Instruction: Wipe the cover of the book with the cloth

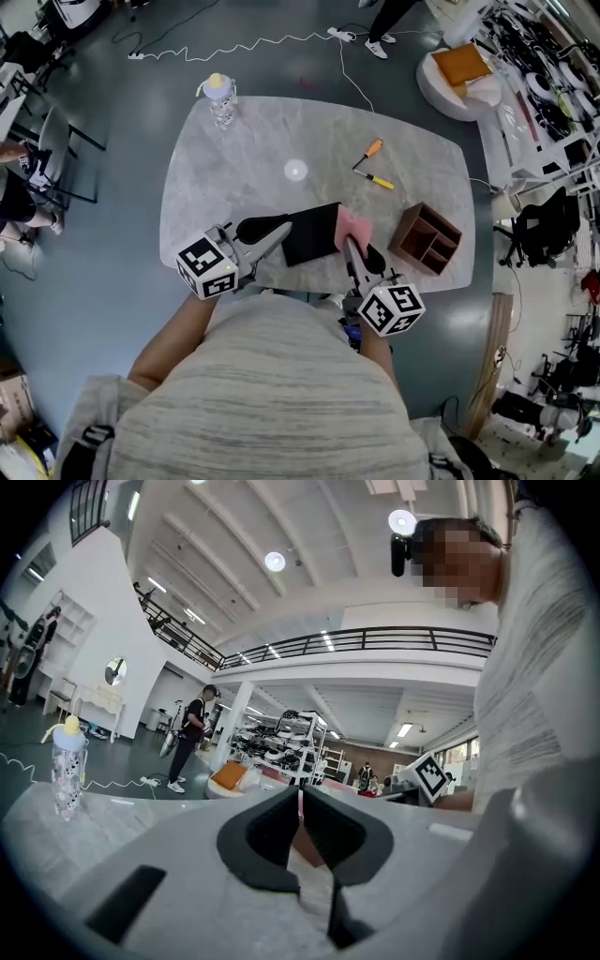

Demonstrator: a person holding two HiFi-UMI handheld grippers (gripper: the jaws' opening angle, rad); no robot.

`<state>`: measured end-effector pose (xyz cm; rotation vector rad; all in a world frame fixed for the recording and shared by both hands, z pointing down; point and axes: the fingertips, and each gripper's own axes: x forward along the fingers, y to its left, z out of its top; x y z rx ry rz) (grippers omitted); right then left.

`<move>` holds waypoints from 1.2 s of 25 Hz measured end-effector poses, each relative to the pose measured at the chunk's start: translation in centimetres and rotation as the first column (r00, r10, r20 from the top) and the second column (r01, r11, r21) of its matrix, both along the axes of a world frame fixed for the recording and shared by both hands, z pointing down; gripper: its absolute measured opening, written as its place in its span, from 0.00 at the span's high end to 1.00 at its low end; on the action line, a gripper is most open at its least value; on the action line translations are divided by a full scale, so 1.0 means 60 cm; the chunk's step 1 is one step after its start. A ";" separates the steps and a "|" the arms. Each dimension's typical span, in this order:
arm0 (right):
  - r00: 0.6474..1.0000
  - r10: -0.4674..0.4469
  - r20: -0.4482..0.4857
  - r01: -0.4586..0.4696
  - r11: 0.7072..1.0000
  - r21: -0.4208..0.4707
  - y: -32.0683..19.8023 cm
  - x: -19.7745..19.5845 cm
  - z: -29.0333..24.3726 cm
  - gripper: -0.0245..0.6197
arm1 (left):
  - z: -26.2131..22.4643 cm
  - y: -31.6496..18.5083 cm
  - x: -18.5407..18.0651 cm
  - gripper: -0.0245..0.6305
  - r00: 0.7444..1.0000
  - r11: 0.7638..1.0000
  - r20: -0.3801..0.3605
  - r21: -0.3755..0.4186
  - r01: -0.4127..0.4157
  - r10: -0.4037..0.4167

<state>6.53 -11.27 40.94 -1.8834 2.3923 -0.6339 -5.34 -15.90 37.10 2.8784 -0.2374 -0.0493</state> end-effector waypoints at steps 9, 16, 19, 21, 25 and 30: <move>0.999 -0.022 0.035 0.020 0.998 0.057 0.024 -0.028 -0.042 0.88 | -0.019 0.032 0.007 0.92 0.999 0.999 0.016 0.020 -0.043 0.043; 0.999 -0.016 0.045 0.014 0.999 0.042 0.043 -0.033 -0.035 0.88 | -0.018 0.045 0.018 0.92 0.998 0.997 0.015 0.042 -0.063 0.063; 0.999 -0.020 0.037 0.019 0.999 0.036 0.048 -0.026 -0.032 0.89 | -0.016 0.051 0.023 0.92 0.998 0.998 -0.002 0.041 -0.057 0.057; 0.999 -0.024 0.036 0.023 0.999 0.031 0.049 -0.028 -0.035 0.89 | -0.015 0.053 0.021 0.92 0.998 0.998 -0.025 0.020 -0.057 0.058; 0.999 -0.039 0.031 0.038 0.999 0.030 0.040 -0.037 -0.043 0.89 | -0.006 0.056 0.020 0.92 0.996 0.997 -0.038 0.011 -0.080 0.081; 0.998 -0.067 -0.005 0.067 0.998 0.015 0.042 -0.042 -0.048 0.89 | -0.006 0.064 0.023 0.92 0.995 0.996 -0.055 0.006 -0.088 0.088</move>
